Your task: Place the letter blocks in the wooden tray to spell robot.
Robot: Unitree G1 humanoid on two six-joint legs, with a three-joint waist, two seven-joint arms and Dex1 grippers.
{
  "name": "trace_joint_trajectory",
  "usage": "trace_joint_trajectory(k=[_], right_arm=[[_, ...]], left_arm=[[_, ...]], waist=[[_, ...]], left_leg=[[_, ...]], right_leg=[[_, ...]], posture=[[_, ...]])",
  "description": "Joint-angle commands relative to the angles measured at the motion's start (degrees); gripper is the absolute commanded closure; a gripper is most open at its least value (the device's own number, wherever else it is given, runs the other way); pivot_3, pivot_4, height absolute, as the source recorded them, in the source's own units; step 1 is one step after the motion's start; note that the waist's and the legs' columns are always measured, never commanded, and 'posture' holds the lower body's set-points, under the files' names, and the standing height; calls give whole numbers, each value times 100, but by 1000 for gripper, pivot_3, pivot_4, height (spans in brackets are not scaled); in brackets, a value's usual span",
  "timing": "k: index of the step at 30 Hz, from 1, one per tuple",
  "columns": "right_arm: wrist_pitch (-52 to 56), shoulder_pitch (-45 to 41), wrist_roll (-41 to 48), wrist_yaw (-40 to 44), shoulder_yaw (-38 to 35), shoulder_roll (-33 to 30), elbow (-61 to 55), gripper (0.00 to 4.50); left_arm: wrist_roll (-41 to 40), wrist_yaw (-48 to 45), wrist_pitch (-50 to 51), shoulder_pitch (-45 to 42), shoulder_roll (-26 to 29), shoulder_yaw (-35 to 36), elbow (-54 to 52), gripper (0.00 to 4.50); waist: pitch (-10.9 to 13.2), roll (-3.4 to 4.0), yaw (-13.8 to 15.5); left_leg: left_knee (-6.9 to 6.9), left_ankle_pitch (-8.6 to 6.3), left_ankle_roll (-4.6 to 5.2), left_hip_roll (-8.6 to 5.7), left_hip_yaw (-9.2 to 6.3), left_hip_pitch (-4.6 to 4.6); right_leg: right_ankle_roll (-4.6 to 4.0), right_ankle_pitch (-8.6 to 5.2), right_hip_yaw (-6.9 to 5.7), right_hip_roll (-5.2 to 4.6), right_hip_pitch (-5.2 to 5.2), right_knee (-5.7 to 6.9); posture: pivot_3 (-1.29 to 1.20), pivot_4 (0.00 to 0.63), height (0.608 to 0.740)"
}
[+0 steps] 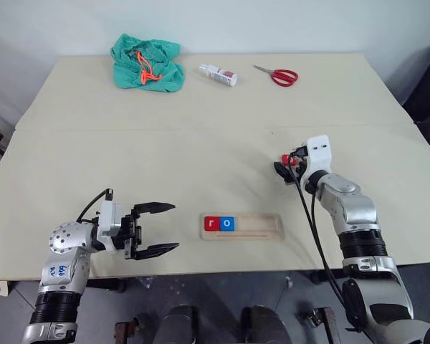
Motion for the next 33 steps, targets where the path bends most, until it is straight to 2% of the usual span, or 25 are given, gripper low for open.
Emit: trace_joint_trajectory(k=[1,3,4,5,6,7,9,13,17,22,27,33], right_arm=[[-39,-47,-119,-181,-42,66,110,924],[-39,-14,-137,-175,-11,87,30,1621],[-35,2,-140,-185,-8,104,-35,1621],[-33,19,-130,-194,-19,125,-125,2075],[-27,25,-123,-206,-29,142,-182,2149],[-3,36,-105,-214,-47,153,-296,2543],[87,103,-8,-173,-109,154,-655,3046],[470,437,268,-116,-279,109,-1807,3041],[1522,1155,744,-161,-474,6,-3819,3041],[2615,2127,1134,-350,-841,-65,-5563,3041],[3537,3121,1422,-625,-1177,85,-6834,3041],[4050,3834,1319,-1031,-1260,339,-7364,3041]], left_arm=[[-134,-15,-66,-37,39,67,-138,0],[-133,-19,-73,-27,40,66,-151,0],[-141,-34,-66,-22,43,61,-159,0],[-151,-52,-58,-22,47,56,-161,0],[-159,-67,-51,-26,51,54,-157,0],[-172,-92,-40,-36,57,54,-143,0],[-192,-152,-16,-44,72,47,-118,0],[-215,-276,15,-44,118,72,-31,0],[-184,-450,-39,-135,225,128,265,0],[-160,-593,-86,-355,246,128,581,0],[-131,-760,-102,-543,224,72,807,0],[-115,-915,-107,-684,248,-19,967,0]], waist=[[0,0,-8],[0,0,-7],[0,0,-2],[0,0,-3],[0,0,-7],[0,0,-9],[0,0,-7],[0,0,-7],[0,1,26],[0,0,81],[0,0,146],[-1,-1,140]], left_leg=[[0,0,0,0,0,0],[0,0,0,0,-1,0],[0,0,0,0,-1,0],[0,0,0,-1,-3,0],[0,0,0,-1,-3,0],[0,0,0,0,-2,0],[-1,0,0,0,-2,0],[-3,0,0,-1,-3,-3],[-4,0,0,0,-7,-4],[-2,0,0,-3,-8,-4],[-1,0,0,-3,-1,-4],[-1,0,0,-3,0,-1]], right_leg=[[0,0,0,0,0,0],[0,0,0,1,0,1],[0,0,0,1,0,1],[0,0,1,0,0,2],[0,0,1,0,0,2],[0,0,1,0,-1,2],[0,0,1,0,-5,7],[0,0,2,0,-9,7],[0,0,2,0,-11,9],[0,0,3,-1,-7,10],[0,0,8,-1,-8,6],[0,0,11,1,-7,8]], posture=[[0,150,740],[0,150,740],[0,150,740],[0,150,740],[0,150,740],[0,150,740],[0,150,740],[0,150,740],[0,150,740],[0,150,740],[0,150,740],[0,150,740]])
